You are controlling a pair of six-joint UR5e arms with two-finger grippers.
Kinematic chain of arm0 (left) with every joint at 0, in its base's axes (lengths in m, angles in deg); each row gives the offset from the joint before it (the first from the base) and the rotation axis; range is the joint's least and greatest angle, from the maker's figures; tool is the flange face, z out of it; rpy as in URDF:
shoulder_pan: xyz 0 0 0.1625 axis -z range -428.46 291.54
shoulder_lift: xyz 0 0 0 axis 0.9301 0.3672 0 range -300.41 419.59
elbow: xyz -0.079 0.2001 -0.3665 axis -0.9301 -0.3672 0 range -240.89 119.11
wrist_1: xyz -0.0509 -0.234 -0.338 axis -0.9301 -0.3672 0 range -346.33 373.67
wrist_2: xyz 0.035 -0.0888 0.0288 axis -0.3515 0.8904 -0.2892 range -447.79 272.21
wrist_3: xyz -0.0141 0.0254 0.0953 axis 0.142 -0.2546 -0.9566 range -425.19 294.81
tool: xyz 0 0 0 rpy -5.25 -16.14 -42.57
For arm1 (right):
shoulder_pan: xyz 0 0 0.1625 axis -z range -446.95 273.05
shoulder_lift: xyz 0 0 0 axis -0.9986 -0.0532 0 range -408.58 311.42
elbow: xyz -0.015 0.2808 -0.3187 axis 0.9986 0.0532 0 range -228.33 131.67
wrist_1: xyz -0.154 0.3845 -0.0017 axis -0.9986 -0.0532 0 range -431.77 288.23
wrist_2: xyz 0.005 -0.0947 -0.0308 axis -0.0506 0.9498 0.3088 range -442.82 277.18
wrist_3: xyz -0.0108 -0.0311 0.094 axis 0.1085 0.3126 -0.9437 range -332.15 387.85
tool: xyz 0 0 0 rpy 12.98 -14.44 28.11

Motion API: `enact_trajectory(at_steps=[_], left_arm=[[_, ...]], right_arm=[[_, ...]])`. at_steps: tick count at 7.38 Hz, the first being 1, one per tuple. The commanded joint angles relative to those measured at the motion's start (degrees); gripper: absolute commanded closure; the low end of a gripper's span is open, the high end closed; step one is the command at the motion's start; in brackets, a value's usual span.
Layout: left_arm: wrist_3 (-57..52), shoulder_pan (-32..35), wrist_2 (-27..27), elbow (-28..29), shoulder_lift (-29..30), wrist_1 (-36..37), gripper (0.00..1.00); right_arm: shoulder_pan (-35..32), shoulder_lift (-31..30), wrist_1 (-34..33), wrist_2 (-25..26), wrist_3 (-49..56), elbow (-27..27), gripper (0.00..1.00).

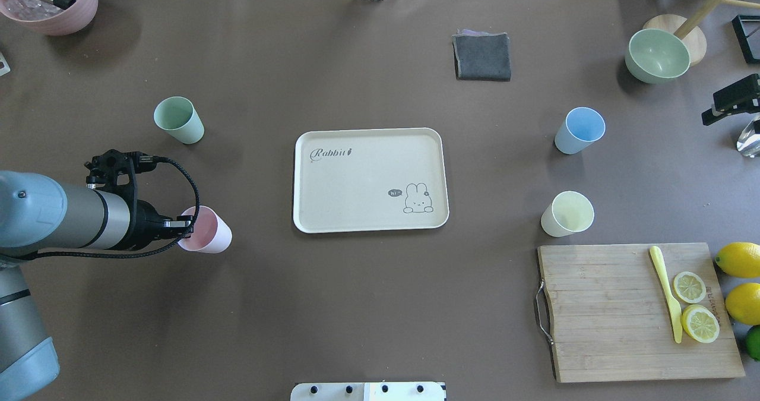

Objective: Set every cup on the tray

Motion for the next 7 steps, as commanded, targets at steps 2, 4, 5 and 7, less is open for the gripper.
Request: enact_trajectory(at_steps=[2,4,5,7], left_arm=[[5.03,0.11,0.28,1.59,23.78,24.87,1.00],[7.25,-1.29,-1.47,8.26,30.41,24.82,1.00],[7.26,-1.74,-1.74,10.73,31.92,24.56,1.00],[6.91,-1.74,-1.83,12.85,33.07,24.38,1.00]], right_arm=[[5.33,-0.12,0.09,3.79,-6.68,-2.25,0.00],[9.39,-0.81,4.88,4.60,-13.54,-3.05,0.00],[12.37,-2.12,9.97,6.52,-17.93,-3.05,0.00],[18.60,-1.96,11.42,10.56,-25.77,-4.45,0.00]])
